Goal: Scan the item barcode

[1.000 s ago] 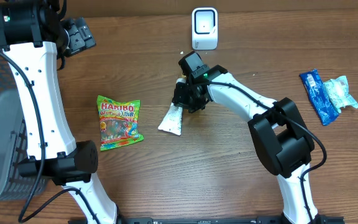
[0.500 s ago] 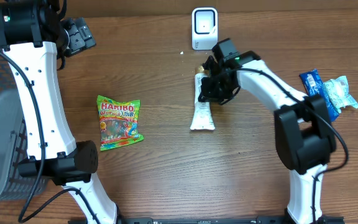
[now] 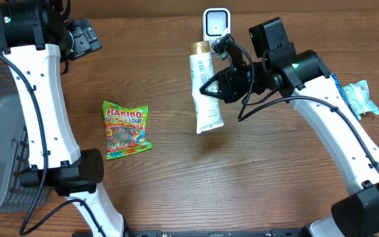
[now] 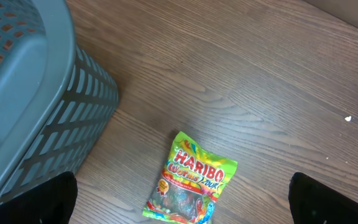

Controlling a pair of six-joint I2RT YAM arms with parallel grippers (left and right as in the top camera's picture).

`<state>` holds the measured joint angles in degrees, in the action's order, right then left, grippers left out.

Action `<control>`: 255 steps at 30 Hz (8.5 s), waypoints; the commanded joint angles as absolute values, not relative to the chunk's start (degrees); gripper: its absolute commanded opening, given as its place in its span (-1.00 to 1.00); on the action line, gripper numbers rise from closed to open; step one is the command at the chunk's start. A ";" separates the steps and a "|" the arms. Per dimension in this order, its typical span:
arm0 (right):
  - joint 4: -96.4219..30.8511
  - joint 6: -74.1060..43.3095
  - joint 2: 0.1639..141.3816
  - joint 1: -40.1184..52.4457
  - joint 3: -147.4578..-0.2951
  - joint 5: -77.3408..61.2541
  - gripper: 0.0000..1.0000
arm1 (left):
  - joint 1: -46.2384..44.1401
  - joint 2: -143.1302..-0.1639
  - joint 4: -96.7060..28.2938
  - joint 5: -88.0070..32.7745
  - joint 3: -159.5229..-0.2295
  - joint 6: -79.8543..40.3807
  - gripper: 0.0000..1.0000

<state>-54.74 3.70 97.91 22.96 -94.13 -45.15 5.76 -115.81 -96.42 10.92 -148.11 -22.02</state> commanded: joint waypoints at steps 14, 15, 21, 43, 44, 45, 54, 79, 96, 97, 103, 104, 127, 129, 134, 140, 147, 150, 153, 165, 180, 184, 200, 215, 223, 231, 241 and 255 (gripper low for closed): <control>-52.62 2.07 98.41 22.70 -94.87 -42.02 -0.93 | 5.91 -115.00 -96.38 10.46 -148.35 -21.21 1.00; -52.45 1.23 98.56 22.70 -94.87 -36.64 -0.92 | 5.91 -115.00 -96.40 10.46 -148.35 -21.21 1.00; -48.27 -0.93 101.71 23.83 -94.85 -11.44 -0.92 | 5.91 -115.00 -96.38 10.46 -148.35 -21.21 1.00; 7.38 48.07 108.81 23.88 -95.00 32.16 -0.93 | 5.91 -115.00 -96.38 10.46 -148.35 -21.21 1.00; 10.04 50.39 109.84 23.88 -95.00 32.32 -0.93 | 5.91 -115.00 -96.38 10.46 -148.35 -21.21 1.00; 12.14 52.29 110.87 23.88 -95.00 32.32 -0.93 | 5.91 -115.00 -96.38 10.46 -148.35 -21.21 1.00; 38.57 74.74 132.22 23.88 -95.00 37.08 -0.93 | 5.91 -115.00 -96.38 10.46 -148.35 -21.21 1.00; 32.67 74.70 143.24 20.69 -103.61 32.53 -0.93 | 5.89 -115.00 -96.38 10.46 -148.35 -21.21 1.00; 38.33 82.02 144.77 22.13 -103.59 35.33 -0.93 | 5.89 -115.00 -96.38 10.46 -148.35 -21.21 1.00; 39.77 83.44 144.77 22.41 -103.59 35.53 -0.93 | 5.87 -115.00 -96.38 10.46 -148.35 -21.21 1.00; 42.22 86.00 144.42 24.40 -103.59 38.96 -0.93 | 5.87 -115.00 -96.38 10.46 -148.35 -21.21 1.00; 43.86 85.93 144.33 24.97 -103.59 41.34 -0.93 | 5.89 -115.00 -96.38 10.46 -148.35 -21.21 0.98; -44.27 13.72 107.04 37.45 -103.48 24.03 -0.93 | 5.87 -115.00 -96.40 10.46 -148.35 -21.21 1.00; -52.56 2.13 104.86 33.56 -103.48 21.91 -0.93 | 5.87 -115.00 -96.40 10.46 -148.35 -21.21 1.00; -66.13 -13.19 105.25 20.23 -102.08 20.45 -0.92 | 5.89 -115.00 -96.38 10.46 -148.35 -21.21 1.00; -57.91 -1.54 109.12 1.85 -91.22 20.34 -0.92 | 5.87 -115.00 -96.40 10.46 -148.35 -21.21 1.00; -56.01 7.66 112.79 -2.72 -90.21 16.64 -0.92 | 5.87 -115.00 -96.40 10.46 -148.35 -21.21 1.00; -56.69 10.96 114.91 -4.10 -90.15 16.80 -0.92 | 5.89 -115.00 -96.38 10.46 -148.35 -21.21 1.00; -58.00 10.72 116.20 -5.04 -90.00 16.80 -0.92 | 5.87 -115.00 -96.38 10.46 -148.35 -21.21 1.00; -60.38 -1.98 116.71 -5.34 -91.09 14.70 1.00 | 5.87 -115.00 -96.38 10.46 -148.35 -21.21 0.99; -60.25 -6.52 116.97 5.85 -106.87 -49.60 1.00 | 5.87 -115.00 -96.38 10.46 -148.35 -21.21 0.99; -51.77 -10.87 118.80 16.21 -106.85 -47.83 1.00 | 5.87 -115.00 -96.38 10.46 -148.35 -21.21 1.00; -39.31 -26.57 132.77 43.92 -106.85 -30.06 0.65 | 5.87 -115.00 -96.40 10.46 -148.35 -21.21 0.99; -31.77 -25.50 132.92 51.16 -98.48 -28.86 -0.08 | 5.85 -115.00 -96.40 10.46 -148.35 -21.21 1.00; -40.32 -27.40 132.11 44.77 -99.85 -25.56 -0.92 | 5.82 -115.00 -96.38 10.46 -148.35 -21.21 0.99; -59.99 -27.64 131.37 33.82 -99.77 -21.02 -0.92 | 5.82 -115.00 -96.38 10.46 -148.35 -21.21 1.00; -68.25 -17.50 131.37 28.32 -99.83 -19.22 0.47 | 5.82 -115.00 -96.40 10.46 -148.35 -21.21 1.00; -70.39 -20.43 129.12 29.50 -120.90 -13.30 0.27 | 5.82 -115.02 -96.38 10.46 -148.33 -21.21 1.00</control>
